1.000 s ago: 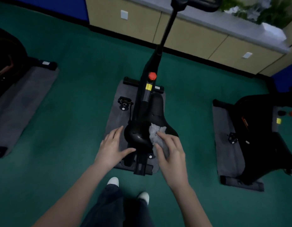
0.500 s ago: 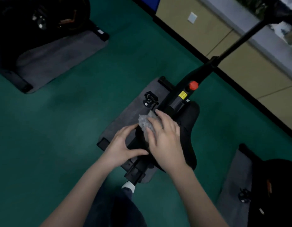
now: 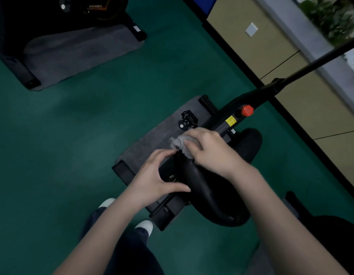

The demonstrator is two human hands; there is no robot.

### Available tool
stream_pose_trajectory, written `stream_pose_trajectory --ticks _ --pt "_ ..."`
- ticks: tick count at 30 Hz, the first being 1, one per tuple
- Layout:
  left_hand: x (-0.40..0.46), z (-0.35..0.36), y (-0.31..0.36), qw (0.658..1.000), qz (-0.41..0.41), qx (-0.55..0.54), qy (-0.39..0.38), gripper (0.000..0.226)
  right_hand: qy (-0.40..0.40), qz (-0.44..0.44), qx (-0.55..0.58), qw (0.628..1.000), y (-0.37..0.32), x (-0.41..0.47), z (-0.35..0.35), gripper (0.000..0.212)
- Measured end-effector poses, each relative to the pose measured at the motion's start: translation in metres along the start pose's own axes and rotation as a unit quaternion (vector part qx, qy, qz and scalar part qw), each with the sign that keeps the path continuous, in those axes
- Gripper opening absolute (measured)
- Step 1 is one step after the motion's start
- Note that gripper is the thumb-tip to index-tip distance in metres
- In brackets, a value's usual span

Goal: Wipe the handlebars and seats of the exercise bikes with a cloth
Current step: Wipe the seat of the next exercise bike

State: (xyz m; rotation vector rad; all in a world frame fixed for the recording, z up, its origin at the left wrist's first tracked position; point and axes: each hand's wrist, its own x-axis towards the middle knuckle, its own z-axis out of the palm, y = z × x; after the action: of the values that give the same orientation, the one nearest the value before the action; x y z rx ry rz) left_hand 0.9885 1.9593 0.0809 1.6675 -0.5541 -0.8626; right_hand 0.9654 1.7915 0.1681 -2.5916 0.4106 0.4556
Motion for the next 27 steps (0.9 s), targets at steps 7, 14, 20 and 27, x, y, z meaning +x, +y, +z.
stream_pose_trajectory --ticks 7,14,20,27 --pt "0.0 0.002 -0.003 1.0 -0.01 -0.028 -0.001 0.088 0.182 0.003 0.015 0.983 -0.006 -0.054 0.02 0.024" --pt "-0.002 0.006 -0.007 0.999 -0.014 -0.048 0.014 0.09 0.109 -0.029 -0.028 0.993 -0.016 -0.028 0.017 0.026" --pt "-0.001 0.003 -0.006 1.0 0.0 -0.012 0.001 0.097 -0.096 0.114 0.017 0.989 0.009 0.026 -0.012 0.025" --pt "0.005 -0.004 0.005 0.998 0.016 0.034 -0.044 0.103 -0.015 0.024 -0.005 1.0 0.02 -0.01 -0.015 0.026"
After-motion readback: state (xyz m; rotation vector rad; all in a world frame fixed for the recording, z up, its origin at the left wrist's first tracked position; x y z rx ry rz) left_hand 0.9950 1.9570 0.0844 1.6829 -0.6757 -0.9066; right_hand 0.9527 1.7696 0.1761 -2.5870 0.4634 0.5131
